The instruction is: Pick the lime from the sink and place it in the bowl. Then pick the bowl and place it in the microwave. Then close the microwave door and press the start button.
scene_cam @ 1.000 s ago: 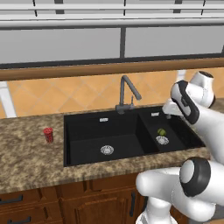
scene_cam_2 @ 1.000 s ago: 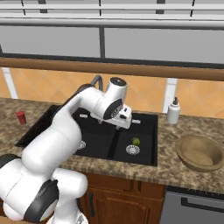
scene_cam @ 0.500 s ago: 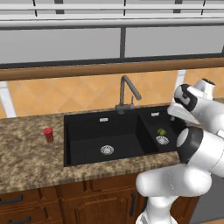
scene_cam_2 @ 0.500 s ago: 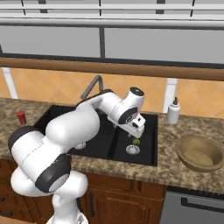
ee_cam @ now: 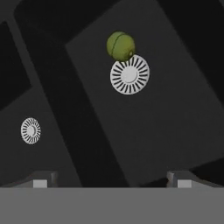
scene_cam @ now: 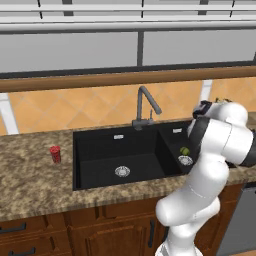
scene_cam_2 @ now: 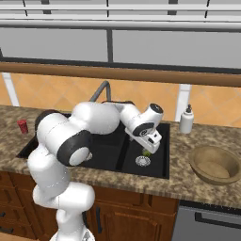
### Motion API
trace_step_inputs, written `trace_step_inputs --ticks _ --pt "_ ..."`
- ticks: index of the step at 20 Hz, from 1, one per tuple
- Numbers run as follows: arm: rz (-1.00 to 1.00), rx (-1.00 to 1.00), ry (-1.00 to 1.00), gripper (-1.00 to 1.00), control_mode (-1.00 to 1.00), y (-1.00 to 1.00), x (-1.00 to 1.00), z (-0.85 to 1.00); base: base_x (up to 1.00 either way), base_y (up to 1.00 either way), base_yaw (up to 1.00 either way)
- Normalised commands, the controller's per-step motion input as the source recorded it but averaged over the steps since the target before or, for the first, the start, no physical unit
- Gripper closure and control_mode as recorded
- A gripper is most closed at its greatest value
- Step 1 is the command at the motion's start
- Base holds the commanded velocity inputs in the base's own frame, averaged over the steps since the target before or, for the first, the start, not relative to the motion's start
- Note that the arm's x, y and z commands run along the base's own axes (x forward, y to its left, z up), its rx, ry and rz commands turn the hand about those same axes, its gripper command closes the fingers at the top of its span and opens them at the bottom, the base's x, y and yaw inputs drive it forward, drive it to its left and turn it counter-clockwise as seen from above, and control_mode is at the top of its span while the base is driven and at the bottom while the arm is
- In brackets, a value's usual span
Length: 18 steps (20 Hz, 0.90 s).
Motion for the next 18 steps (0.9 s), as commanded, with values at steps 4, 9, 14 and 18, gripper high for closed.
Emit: trace_step_inputs --ticks 4,9,14,18 --pt "0.0 0.01 0.07 -1.0 -1.0 -0.14 0.59 -0.49 0.0 0.0 0.0" --pt "0.0 0.0 0.03 -1.0 -1.0 -0.14 0.56 -0.52 0.0 0.0 0.0" --pt "0.0 0.01 0.04 -1.0 -1.0 -0.15 0.57 -0.48 0.0 0.0 0.0" --pt "0.0 0.03 0.05 -1.0 -1.0 -0.15 0.57 -0.46 0.0 0.0 0.0"
